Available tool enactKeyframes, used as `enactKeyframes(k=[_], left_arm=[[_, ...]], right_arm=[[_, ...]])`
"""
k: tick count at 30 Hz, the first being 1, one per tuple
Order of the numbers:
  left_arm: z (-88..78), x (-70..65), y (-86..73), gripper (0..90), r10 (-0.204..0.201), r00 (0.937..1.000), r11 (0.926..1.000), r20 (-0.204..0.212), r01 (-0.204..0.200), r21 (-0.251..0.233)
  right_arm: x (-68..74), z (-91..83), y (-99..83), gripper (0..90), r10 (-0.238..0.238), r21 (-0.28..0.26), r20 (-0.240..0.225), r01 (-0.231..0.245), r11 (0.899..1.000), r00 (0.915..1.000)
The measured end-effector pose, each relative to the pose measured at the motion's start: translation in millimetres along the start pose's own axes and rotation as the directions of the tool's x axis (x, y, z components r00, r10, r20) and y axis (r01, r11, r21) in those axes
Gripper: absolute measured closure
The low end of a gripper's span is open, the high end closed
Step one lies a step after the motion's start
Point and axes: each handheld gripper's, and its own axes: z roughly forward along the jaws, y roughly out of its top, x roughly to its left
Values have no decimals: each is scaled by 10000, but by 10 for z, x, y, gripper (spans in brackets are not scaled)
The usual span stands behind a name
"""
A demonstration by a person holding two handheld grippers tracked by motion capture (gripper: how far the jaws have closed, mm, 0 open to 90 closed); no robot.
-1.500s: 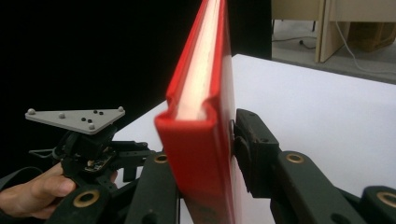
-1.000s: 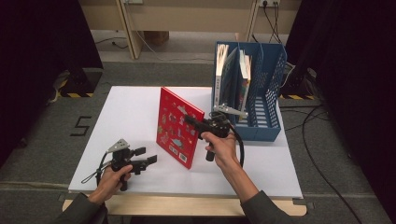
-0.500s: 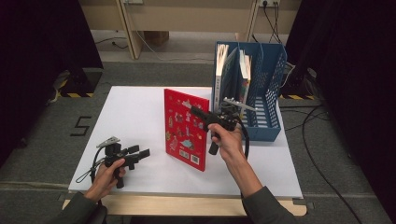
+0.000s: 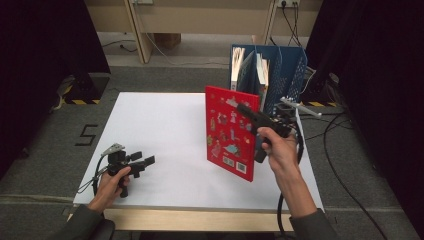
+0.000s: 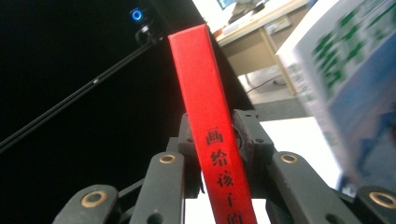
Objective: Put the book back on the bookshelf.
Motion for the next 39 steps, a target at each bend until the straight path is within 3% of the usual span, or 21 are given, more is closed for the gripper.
enactKeyframes(k=[3, 8, 11, 13, 15, 17, 22, 23, 26, 34, 39], left_arm=[[2, 5, 6, 229, 337, 9992, 9994, -234, -336, 29], [0, 21, 9, 227, 161, 9996, 9999, -219, -161, -2], [0, 41, 16, 227, 61, 9997, 10000, -241, -62, -42], [1, 47, 18, 227, 164, 9990, 9999, -420, -165, -27], [12, 43, 20, 228, 489, 9945, 9986, -925, -468, 250], [32, 51, 14, 231, 569, 9922, 9976, -1111, -519, 468], [105, 90, -12, 227, 1156, 9815, 9869, -1527, -961, 1295], [117, 100, -13, 226, 1149, 9817, 9853, -1521, -931, 1430], [128, 96, -11, 221, 1202, 9808, 9839, -1535, -972, 1498], [126, 104, -11, 218, 1129, 9834, 9851, -1419, -922, 1454], [127, 101, -12, 216, 1154, 9836, 9847, -1385, -949, 1462]], right_arm=[[-15, -218, 121, 744, 29, -393, 247, -19, 9992, 9997], [-51, -531, 295, 750, 41, -1047, 616, 24, 9945, 9981], [-115, -720, 430, 751, 141, -1652, 971, 22, 9863, 9952], [-173, -815, 510, 750, 239, -1910, 1248, 4, 9816, 9919], [-231, -896, 583, 749, 273, -2107, 1545, 59, 9775, 9876], [-296, -957, 653, 749, 349, -2276, 1845, 82, 9737, 9822], [-449, -1057, 817, 748, 713, -2779, 2326, -40, 9606, 9700], [-480, -1076, 853, 747, 796, -2883, 2380, -78, 9575, 9680], [-556, -1136, 974, 748, 1035, -3358, 2567, -118, 9419, 9609], [-715, -1056, 1215, 747, 1147, -3426, 3246, 37, 9395, 9389], [-863, -937, 1332, 746, 1399, -3664, 3254, -117, 9304, 9352]])
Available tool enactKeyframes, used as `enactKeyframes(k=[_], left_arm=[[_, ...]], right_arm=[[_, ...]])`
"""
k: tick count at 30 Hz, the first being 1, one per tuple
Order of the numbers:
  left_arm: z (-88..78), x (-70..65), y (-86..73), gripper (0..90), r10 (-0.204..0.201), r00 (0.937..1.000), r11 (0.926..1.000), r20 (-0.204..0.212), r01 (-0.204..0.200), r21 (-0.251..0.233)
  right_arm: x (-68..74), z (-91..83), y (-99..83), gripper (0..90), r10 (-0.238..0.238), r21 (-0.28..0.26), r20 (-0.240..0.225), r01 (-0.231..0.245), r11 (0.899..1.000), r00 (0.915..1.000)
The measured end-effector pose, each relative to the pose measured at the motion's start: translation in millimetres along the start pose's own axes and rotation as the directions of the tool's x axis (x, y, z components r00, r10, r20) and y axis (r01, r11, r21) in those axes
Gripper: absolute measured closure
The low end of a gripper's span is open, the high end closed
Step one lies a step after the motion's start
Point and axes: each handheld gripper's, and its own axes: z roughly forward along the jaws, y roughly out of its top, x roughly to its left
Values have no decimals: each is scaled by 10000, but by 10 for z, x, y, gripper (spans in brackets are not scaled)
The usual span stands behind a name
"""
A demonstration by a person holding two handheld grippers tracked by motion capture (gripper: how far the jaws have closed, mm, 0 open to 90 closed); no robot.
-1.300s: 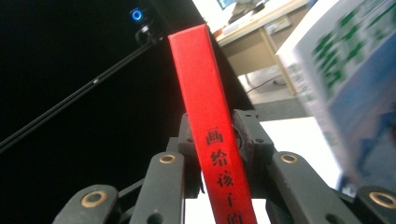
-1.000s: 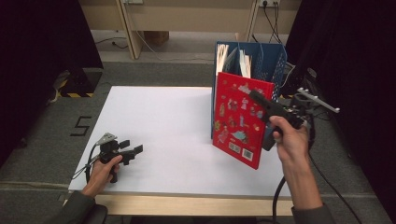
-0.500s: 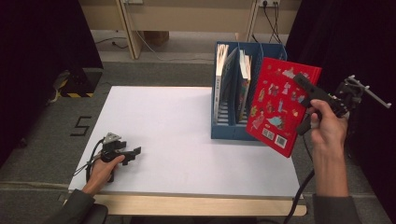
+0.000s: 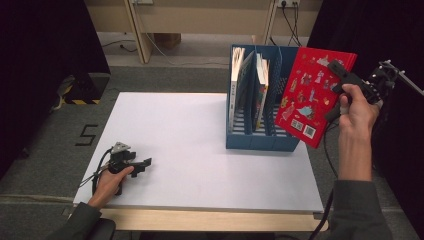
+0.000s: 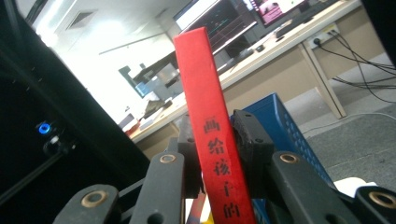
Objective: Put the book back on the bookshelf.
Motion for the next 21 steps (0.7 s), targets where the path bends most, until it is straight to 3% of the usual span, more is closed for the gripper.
enactKeyframes(k=[6, 10, 18, 21], left_arm=[[4, -7, 1, 217, 58, 10000, 10000, -58, -57, 42], [0, -12, -2, 213, 94, 10000, 9999, -33, -94, 57], [2, -12, -1, 212, 97, 9999, 9999, -27, -97, 63], [2, -15, -2, 212, 144, 9999, 9999, -25, -144, 52]], right_arm=[[-104, 238, 30, 744, 251, -76, 29, -250, 9997, 9997], [-163, 395, 57, 743, 391, -217, 284, -385, 9990, 9988], [-226, 665, 90, 739, 16, -166, 736, -4, 9999, 9973], [-254, 770, 78, 740, 124, -140, 834, -113, 9998, 9964]])
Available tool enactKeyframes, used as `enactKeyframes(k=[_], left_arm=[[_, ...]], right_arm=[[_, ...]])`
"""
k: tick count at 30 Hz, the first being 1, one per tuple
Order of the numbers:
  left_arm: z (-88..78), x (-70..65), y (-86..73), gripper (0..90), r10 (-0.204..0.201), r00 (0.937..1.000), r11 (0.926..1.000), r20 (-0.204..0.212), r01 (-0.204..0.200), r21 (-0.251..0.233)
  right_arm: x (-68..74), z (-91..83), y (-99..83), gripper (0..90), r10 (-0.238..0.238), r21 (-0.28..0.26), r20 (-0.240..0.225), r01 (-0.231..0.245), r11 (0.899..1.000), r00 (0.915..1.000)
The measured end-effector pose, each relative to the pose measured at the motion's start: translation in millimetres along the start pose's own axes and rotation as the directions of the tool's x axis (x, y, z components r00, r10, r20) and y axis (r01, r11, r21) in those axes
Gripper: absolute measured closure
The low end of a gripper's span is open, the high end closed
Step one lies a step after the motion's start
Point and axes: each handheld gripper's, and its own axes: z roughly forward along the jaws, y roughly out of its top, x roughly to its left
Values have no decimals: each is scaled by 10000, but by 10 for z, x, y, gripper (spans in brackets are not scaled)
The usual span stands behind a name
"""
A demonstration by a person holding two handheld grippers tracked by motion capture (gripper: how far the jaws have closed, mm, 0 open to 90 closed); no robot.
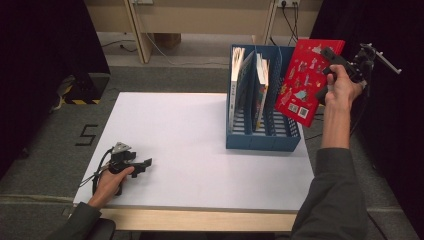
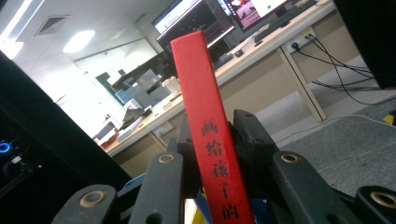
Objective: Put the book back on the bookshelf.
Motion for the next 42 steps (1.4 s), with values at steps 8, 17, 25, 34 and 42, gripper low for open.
enactKeyframes(k=[8, 17, 25, 34, 42], left_arm=[[-1, 0, -2, 213, -24, 10000, 10000, 27, 24, -9], [-3, -3, -3, 215, 35, 10000, 10000, 72, -35, -5], [-2, -14, -3, 214, 139, 9999, 9999, 28, -139, 43], [-4, -5, -5, 216, 85, 9999, 10000, 104, -85, 5], [-1, -17, -5, 216, 146, 9999, 9999, 33, -146, 24]], right_arm=[[43, 213, -25, 740, -346, -26, 100, 347, 9994, 9993], [40, 290, -75, 746, -658, -43, 205, 659, 9978, 9976], [62, 263, -144, 751, -1181, 64, 272, 1180, 9930, 9926], [-101, 278, -343, 761, -961, 155, 743, 952, 9953, 9926], [-52, 129, -219, 767, -1176, 208, 368, 1169, 9929, 9924]])
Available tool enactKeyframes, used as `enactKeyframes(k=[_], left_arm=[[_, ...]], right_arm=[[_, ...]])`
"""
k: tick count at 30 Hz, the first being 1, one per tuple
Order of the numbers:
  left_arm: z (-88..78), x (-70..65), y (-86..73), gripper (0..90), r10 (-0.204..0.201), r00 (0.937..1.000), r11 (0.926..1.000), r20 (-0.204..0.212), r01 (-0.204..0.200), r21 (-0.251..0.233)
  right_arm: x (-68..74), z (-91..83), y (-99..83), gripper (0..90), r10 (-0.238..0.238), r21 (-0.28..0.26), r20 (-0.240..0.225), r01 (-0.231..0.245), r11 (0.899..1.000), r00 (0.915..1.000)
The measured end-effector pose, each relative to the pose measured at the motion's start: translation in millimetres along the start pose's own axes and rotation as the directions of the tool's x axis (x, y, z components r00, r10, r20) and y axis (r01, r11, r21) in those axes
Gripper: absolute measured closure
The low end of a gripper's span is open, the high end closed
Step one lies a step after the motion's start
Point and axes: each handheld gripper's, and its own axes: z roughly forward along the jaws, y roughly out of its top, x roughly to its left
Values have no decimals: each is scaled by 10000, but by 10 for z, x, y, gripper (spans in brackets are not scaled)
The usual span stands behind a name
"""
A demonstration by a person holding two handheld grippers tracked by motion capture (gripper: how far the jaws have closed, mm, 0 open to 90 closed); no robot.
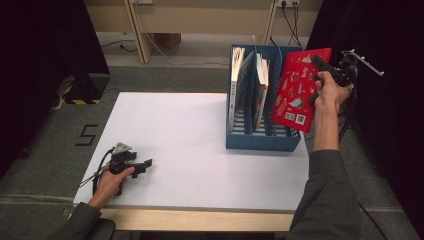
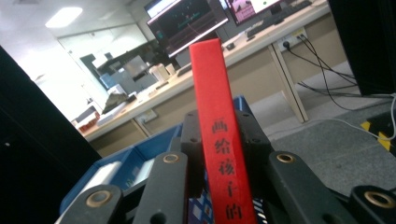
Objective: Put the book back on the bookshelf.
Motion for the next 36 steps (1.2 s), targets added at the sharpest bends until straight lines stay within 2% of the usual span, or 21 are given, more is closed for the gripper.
enactKeyframes(k=[4, 10, 13, 17, 19, 21, 28, 31, 33, 34, 36], left_arm=[[2, -3, -1, 216, -1, 10000, 10000, -4, 1, -16], [-1, 3, -1, 215, -24, 10000, 10000, 36, 24, -10], [-1, 4, -2, 215, -26, 10000, 10000, 71, 26, -39], [-6, 4, -1, 216, 27, 10000, 10000, 79, -27, -11], [-2, 3, -1, 216, 16, 10000, 10000, 82, -16, -9], [-2, -1, -1, 216, 53, 10000, 10000, 65, -53, 11], [-1, -8, 0, 216, 131, 9999, 9999, 34, -131, 47], [-1, -6, 0, 216, 112, 9999, 9999, 46, -112, 37], [-1, -3, 0, 216, 79, 10000, 10000, 61, -79, 20], [-2, -2, 0, 216, 67, 10000, 10000, 69, -67, 22], [-4, -1, -2, 216, 55, 9999, 10000, 86, -55, 1]], right_arm=[[91, -38, 121, 764, -244, -212, -167, 241, 9995, 9996], [151, -4, 247, 761, -665, -826, -34, 660, 9944, 9978], [155, 38, 170, 759, -801, -1032, -198, 777, 9916, 9966], [86, 144, -13, 761, -666, -869, -222, 644, 9941, 9975], [48, 168, -85, 754, -562, -966, -349, 526, 9939, 9978], [22, 155, -119, 755, -709, -988, -405, 666, 9929, 9967], [-8, 177, -289, 741, -1039, -415, -191, 1031, 9938, 9944], [-15, 234, -374, 732, -1182, 91, -18, 1182, 9929, 9930], [-20, 286, -433, 732, -1463, 566, 59, 1458, 9877, 9892], [-26, 306, -464, 728, -1442, 853, 134, 1425, 9861, 9895], [-64, 341, -517, 727, -1195, 1083, 62, 1181, 9871, 9928]])
